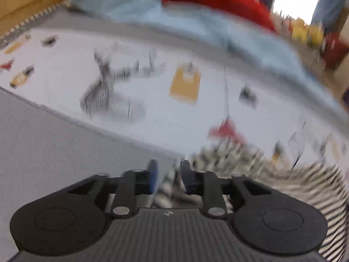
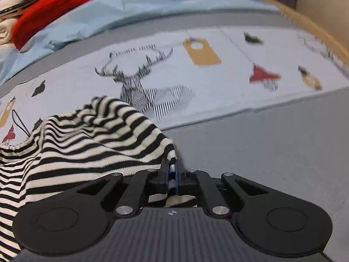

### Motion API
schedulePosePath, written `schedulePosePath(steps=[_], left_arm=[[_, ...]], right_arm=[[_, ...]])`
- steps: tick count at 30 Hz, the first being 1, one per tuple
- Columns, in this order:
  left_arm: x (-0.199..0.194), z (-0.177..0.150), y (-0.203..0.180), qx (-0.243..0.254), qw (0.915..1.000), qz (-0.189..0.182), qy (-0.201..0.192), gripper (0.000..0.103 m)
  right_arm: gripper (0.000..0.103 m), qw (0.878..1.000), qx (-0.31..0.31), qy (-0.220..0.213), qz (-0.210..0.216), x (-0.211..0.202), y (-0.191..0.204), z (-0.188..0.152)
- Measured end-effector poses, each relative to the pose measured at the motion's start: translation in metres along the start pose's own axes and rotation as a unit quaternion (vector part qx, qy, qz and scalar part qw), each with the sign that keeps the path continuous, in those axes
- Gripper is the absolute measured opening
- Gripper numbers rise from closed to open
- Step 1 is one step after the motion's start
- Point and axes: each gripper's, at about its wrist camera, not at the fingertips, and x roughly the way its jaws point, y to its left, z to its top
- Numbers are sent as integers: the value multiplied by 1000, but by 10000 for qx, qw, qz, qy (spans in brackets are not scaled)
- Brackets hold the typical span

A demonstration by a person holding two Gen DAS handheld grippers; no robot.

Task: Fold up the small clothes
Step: 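Open both tools and pat the folded striped bundle flat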

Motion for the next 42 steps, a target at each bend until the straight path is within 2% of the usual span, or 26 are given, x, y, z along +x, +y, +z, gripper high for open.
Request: schedulePosePath(steps=[1, 3, 5, 7, 9, 11, 12, 14, 16, 18, 20, 21, 22, 23, 25, 26, 27, 29, 30, 33, 35, 36, 38, 40, 41, 42], left_arm=[[-8, 2, 0, -75, 9997, -171, -172, 35], [-12, 1, -6, -91, 9981, -570, -205, 35], [-7, -3, -17, 104, 9964, -838, -15, 35], [7, -9, -29, 290, 9943, -968, 341, 35], [24, -16, -38, 433, 9925, -906, 701, 35], [41, -27, -44, 648, 9912, -447, 1067, 35], [44, -30, -46, 744, 9907, -236, 1111, 35], [35, -27, -51, 773, 9921, -225, 963, 36], [20, -22, -55, 723, 9930, -595, 716, 36], [-5, -24, -65, 775, 9872, -1303, 486, 36], [-15, -31, -76, 1043, 9754, -1855, 580, 40], [-13, -40, -86, 1302, 9658, -2083, 832, 41], [-9, -50, -96, 1604, 9582, -2110, 1079, 41], [-4, -62, -105, 1952, 9526, -1961, 1268, 41], [15, -93, -124, 2857, 9366, -1283, 1572, 41], [16, -100, -128, 3100, 9315, -1202, 1475, 43], [12, -102, -132, 3276, 9281, -1160, 1334, 43], [6, -96, -130, 3025, 9372, -1099, 1346, 43], [-1, -91, -125, 2822, 9431, -1144, 1334, 43], [-27, -82, -107, 2388, 9530, -1411, 1222, 44], [-37, -84, -95, 2279, 9507, -1542, 1428, 44], [-39, -90, -89, 2338, 9485, -1472, 1553, 44], [-35, -98, -88, 2577, 9419, -1202, 1789, 43], [-25, -115, -82, 2865, 9314, -827, 2085, 44], [-25, -118, -79, 2927, 9300, -752, 2094, 44], [-27, -115, -77, 2811, 9342, -800, 2046, 44]], right_arm=[[10, 9999, -76, -129, -25, -6, 4, 1], [21, 9991, -129, -407, 53, -20, 9, 2], [27, 9977, -181, -596, 269, -29, 12, 1], [30, 9962, -305, -591, 555, -32, 18, -1], [35, 9947, -379, -102, 949, -20, 21, -6], [35, 9927, -618, 516, 899, -4, 26, -16], [35, 9923, -848, 612, 667, 0, 30, -22], [35, 9914, -1055, 519, 572, -4, 32, -25], [35, 9927, -950, 391, 625, -14, 29, -23], [35, 9925, -907, 169, 805, -28, 26, -22], [35, 9879, -1016, -58, 1172, -44, 29, -24], [35, 9838, -1098, -153, 1410, -52, 31, -26], [36, 9785, -1191, -212, 1668, -57, 34, -28], [37, 9726, -1291, -201, 1924, -60, 39, -31], [38, 9586, -1598, 45, 2355, -58, 50, -39], [38, 9543, -1826, 227, 2354, -54, 57, -46], [38, 9519, -2149, 488, 2131, -45, 65, -55], [38, 9472, -2632, 718, 1683, -34, 72, -69], [38, 9460, -2701, 649, 1669, -37, 73, -70], [38, 9572, -2234, 660, 1719, -45, 61, -60], [38, 9605, -2160, 589, 1651, -52, 54, -58], [38, 9621, -2148, 572, 1581, -56, 49, -60], [38, 9662, -2072, 684, 1375, -58, 38, -66], [38, 9702, -1951, 927, 1095, -54, 24, -73], [38, 9719, -1888, 1002, 989, -52, 18, -76], [38, 9732, -1834, 1059, 902, -52, 12, -78]])
